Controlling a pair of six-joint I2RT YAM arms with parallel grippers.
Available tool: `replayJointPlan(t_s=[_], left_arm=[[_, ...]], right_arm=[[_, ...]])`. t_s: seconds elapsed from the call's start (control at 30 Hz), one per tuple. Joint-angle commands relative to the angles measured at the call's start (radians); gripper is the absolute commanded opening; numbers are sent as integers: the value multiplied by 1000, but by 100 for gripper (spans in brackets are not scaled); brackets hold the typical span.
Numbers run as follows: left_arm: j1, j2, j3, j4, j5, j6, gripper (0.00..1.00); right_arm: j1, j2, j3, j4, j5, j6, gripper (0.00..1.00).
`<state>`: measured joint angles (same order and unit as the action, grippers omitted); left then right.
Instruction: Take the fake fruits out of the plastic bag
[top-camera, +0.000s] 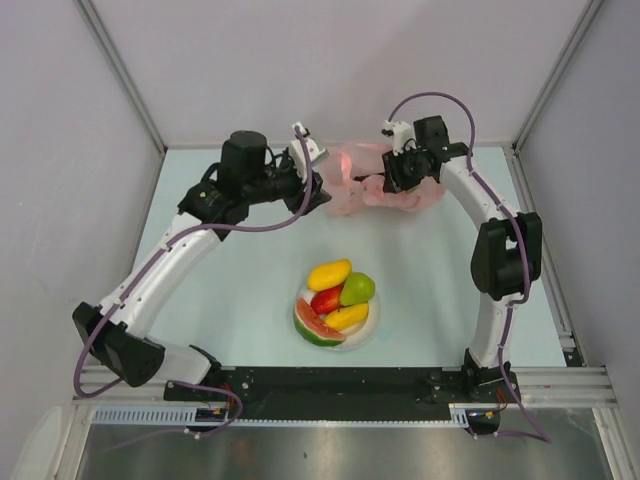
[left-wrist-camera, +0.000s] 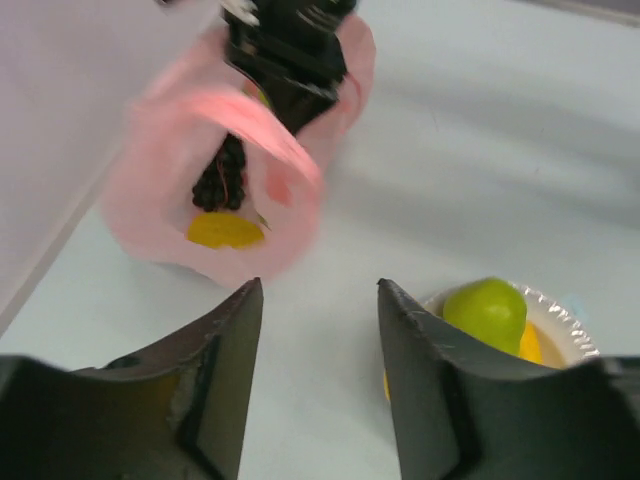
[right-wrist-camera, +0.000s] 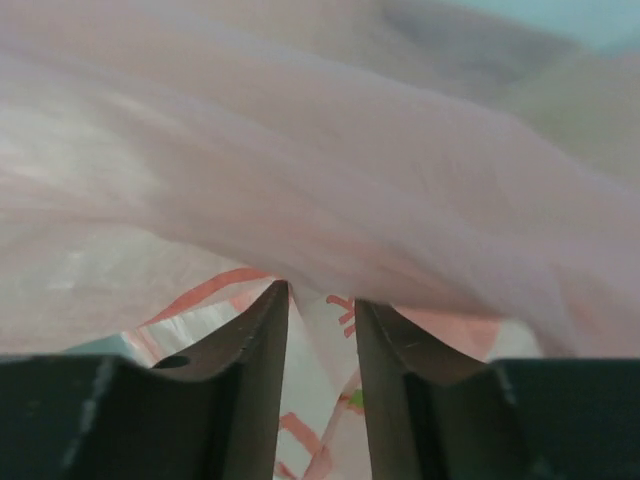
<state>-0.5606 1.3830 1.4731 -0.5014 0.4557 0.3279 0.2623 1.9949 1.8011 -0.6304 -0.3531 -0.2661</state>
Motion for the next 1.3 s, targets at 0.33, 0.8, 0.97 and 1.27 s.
replayJointPlan(t_s=[0.33, 0.8, 0.97, 1.27], left_arm=[[83, 82, 110, 41, 317, -220, 56], [123, 171, 67, 84, 603, -416, 81], [76, 76, -103, 330, 430, -459, 100], [41, 235, 52, 353, 161, -544, 90]], right_arm=[[8, -114, -51, 8, -198, 149, 45], [52, -15, 50, 41, -11, 116, 43], [74, 37, 101, 31, 46, 77, 43], [110, -13, 3, 74, 106, 88, 42]])
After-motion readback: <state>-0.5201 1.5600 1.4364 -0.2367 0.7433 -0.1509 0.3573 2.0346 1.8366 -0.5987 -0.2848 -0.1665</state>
